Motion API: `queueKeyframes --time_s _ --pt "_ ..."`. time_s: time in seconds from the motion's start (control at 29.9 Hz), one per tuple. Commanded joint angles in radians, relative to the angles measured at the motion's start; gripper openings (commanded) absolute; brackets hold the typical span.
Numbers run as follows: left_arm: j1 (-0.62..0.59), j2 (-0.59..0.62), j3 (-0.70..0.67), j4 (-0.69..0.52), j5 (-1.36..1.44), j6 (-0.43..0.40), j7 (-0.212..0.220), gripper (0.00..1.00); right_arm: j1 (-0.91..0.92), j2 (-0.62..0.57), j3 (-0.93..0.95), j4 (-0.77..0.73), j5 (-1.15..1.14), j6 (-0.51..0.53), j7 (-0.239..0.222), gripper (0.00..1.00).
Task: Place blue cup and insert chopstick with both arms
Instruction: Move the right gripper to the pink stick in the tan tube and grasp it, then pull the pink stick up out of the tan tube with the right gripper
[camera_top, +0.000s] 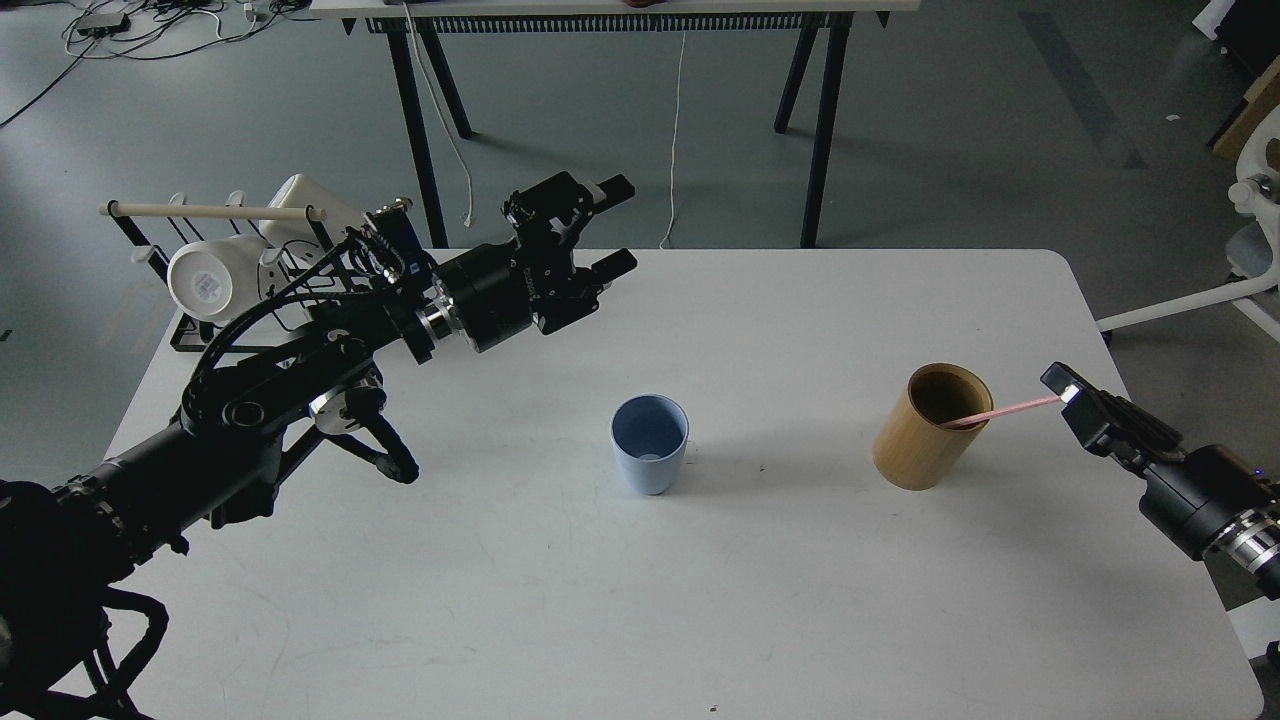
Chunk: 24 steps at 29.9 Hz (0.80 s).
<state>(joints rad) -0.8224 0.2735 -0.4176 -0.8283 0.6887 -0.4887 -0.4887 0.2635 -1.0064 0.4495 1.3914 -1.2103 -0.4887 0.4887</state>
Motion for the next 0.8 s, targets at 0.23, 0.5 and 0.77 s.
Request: queueKeyframes --time_s 0.23,0.5,0.77 --pt "0.014 0.000 -0.001 0.000 0.000 0.000 0.000 0.94 0.062 -0.014 -0.002 0.008 0.026 0.000 0.000 0.00" --pt "0.014 -0.004 -0.001 0.001 0.000 0.000 0.000 0.94 0.062 -0.098 0.006 0.087 0.035 0.000 0.000 0.00" --pt "0.014 -0.005 -0.001 0.001 -0.003 0.000 0.000 0.94 0.057 -0.236 0.011 0.195 0.037 0.000 0.000 0.00"
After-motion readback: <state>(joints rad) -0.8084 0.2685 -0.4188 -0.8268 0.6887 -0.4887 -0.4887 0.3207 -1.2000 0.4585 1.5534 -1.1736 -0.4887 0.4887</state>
